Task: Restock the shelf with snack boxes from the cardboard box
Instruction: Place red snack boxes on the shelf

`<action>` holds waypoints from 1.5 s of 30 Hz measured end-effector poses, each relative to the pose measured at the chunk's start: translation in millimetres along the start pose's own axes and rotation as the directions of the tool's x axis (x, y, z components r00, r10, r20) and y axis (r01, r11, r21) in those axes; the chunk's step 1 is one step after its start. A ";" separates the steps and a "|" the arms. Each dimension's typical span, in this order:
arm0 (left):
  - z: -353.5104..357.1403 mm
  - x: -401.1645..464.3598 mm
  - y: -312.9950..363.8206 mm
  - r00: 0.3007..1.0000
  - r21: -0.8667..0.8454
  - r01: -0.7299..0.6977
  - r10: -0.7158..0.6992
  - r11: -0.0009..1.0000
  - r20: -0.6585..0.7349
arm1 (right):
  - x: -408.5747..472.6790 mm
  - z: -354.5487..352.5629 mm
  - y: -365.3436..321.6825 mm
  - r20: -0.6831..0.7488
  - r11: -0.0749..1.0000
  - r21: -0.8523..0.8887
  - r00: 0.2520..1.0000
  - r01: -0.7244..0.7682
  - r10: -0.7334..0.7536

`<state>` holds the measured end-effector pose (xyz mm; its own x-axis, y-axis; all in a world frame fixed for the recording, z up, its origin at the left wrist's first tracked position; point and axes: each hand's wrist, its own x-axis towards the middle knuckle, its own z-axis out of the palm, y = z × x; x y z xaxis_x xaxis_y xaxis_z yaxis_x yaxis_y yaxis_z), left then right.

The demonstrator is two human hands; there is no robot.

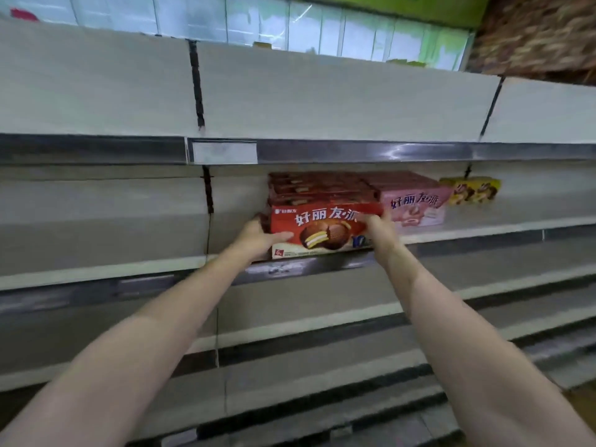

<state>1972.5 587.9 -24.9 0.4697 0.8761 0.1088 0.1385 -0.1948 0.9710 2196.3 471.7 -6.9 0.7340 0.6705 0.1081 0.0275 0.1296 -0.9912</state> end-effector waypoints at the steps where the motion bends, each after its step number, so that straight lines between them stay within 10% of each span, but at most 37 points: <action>1: -2.7 -0.7 -3.5 1.000 -0.011 0.023 -0.023 1.000 -0.006 | -0.4 2.1 1.9 0.008 1.000 -0.003 1.000 0.001 0.000; 9: -82.5 -21.8 -2.1 0.964 -0.246 0.259 -0.264 0.934 0.013 | -23.0 64.0 14.0 0.116 0.961 -0.256 0.990 0.108 -0.081; 16: -159.5 -31.0 -15.8 0.907 -0.302 0.155 -0.257 0.941 -0.333 | -53.3 155.6 17.4 0.298 0.875 -0.446 0.953 0.186 -0.051; 24: -197.6 -10.5 -31.2 0.888 -0.262 0.144 -0.241 0.954 -0.391 | -49.4 196.0 16.2 0.296 0.881 -0.451 0.955 0.146 -0.007; 38: -219.0 52.5 -33.8 0.940 -0.016 0.248 -0.244 0.969 -0.237 | -20.9 259.6 15.8 0.091 0.839 -0.543 0.995 0.027 0.027; 45: -200.3 93.2 -42.1 0.878 0.429 0.266 -0.034 0.864 -0.477 | 6.7 283.5 36.3 0.143 0.948 -0.318 0.989 0.004 0.044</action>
<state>1835.8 766.1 -13.0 -0.0077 0.9864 0.1642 0.6182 -0.1244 0.7762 2009.8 687.9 -20.4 0.6299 0.7731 0.0741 0.2442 -0.1066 -0.9638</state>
